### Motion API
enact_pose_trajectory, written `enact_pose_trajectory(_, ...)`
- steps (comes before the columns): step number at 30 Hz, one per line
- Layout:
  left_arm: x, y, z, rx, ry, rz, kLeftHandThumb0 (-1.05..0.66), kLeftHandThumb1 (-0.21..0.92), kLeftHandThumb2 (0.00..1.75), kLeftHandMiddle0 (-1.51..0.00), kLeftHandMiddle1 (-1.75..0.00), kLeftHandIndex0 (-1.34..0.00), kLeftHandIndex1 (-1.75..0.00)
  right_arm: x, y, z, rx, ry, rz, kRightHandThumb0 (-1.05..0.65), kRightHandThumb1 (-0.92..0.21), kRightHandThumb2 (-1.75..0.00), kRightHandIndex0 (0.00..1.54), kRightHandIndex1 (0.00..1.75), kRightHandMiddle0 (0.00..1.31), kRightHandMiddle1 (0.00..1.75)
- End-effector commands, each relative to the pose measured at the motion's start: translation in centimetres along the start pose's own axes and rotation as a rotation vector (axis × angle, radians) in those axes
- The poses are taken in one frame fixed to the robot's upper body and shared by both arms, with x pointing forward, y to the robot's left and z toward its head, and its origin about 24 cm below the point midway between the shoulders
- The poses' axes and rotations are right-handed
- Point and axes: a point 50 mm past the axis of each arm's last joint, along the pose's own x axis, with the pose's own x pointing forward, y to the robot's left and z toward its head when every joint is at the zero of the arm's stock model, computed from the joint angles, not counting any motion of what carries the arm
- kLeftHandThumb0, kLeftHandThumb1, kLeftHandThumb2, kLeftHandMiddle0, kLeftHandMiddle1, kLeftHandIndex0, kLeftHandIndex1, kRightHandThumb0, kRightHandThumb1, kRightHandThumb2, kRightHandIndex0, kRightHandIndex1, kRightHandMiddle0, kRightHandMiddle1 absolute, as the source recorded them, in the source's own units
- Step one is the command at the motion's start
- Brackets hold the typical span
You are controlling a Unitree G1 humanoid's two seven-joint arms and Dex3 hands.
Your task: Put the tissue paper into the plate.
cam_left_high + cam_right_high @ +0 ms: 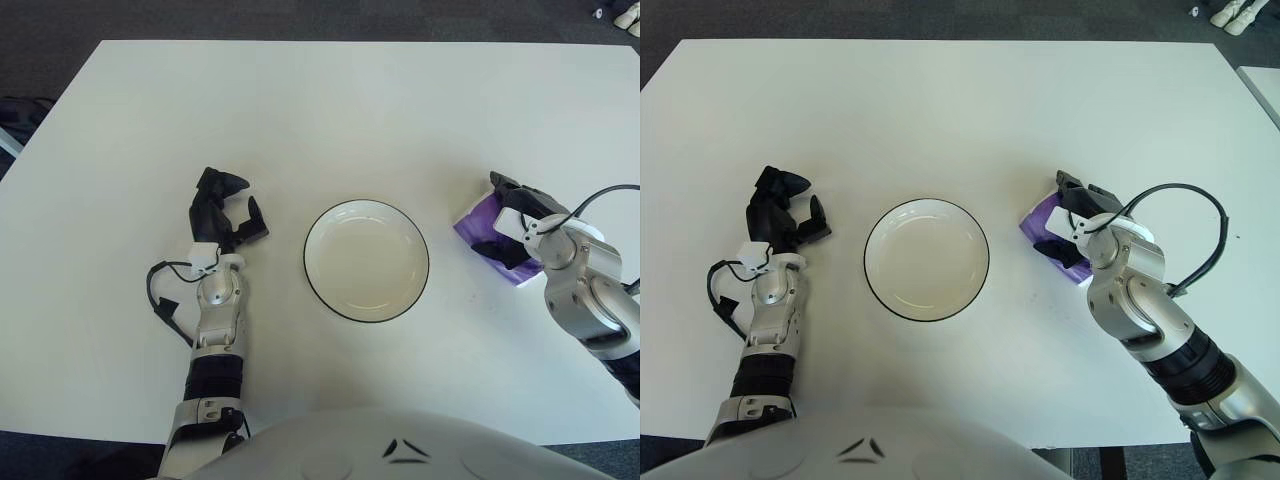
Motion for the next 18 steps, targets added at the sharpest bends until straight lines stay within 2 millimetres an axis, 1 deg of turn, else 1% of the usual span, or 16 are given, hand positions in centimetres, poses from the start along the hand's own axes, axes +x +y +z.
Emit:
enact_pose_trajectory(1,-1.36,1.2,-1.88,0.029,0.108,0.032,-0.01,0.22,1.42,-0.5,-1.75,-0.66,-1.68,0.3,3.74,-2.19,-0.011,0.079,0.15,-0.78,-0.13,-1.03,0.0,0.0,0.0,0.0)
enact_pose_trajectory(9,-1.38,1.22,-1.82,0.028,0.11,0.032,-0.01,0.18,1.45,-0.54,-1.75,-0.69,-1.65,0.5,3.77,-2.56,-0.033,0.046,0.113,-0.84,-0.18,-0.99,0.0,0.0,0.0,0.0)
enact_pose_trajectory(18,-1.39,1.24,-1.82,0.024,0.11,0.034,-0.01,0.1,1.51,-0.64,-1.75,-0.75,-1.58,0.62,3.78,-2.69,-0.031,0.049,0.111,-0.78,-0.18,-0.99,0.0,0.0,0.0,0.0)
